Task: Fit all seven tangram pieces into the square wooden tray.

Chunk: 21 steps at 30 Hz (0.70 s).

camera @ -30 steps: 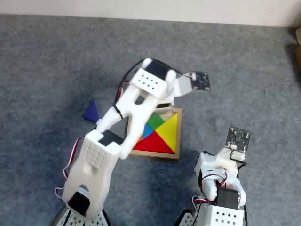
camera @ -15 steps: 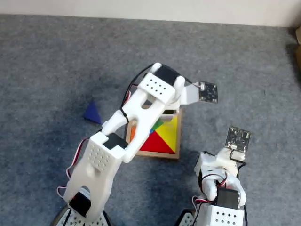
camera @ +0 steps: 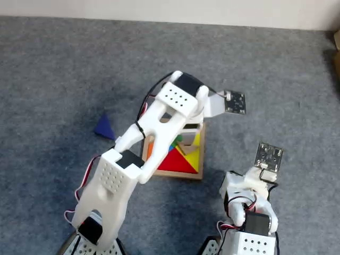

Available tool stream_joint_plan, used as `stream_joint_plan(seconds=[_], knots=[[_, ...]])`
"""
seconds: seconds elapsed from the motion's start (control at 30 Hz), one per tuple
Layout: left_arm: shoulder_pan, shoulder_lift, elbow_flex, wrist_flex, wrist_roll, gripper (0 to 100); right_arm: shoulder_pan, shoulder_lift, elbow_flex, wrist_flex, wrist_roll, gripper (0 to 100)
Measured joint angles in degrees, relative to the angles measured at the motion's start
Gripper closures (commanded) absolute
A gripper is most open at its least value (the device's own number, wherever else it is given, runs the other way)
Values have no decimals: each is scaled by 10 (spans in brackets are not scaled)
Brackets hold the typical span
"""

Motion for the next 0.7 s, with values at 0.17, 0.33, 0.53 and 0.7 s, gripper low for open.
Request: stream_joint_plan(seconds=[0.17, 0.33, 0.53, 0.7], knots=[[-1, 0, 10, 0, 36, 755, 0, 0, 0, 0, 0, 992], [-1, 0, 61, -6, 40, 755, 0, 0, 0, 0, 0, 992], [-18, -4, 103, -82, 71, 755, 0, 0, 0, 0, 0, 992], [-28, -4, 107, -116, 76, 755, 0, 0, 0, 0, 0, 992]])
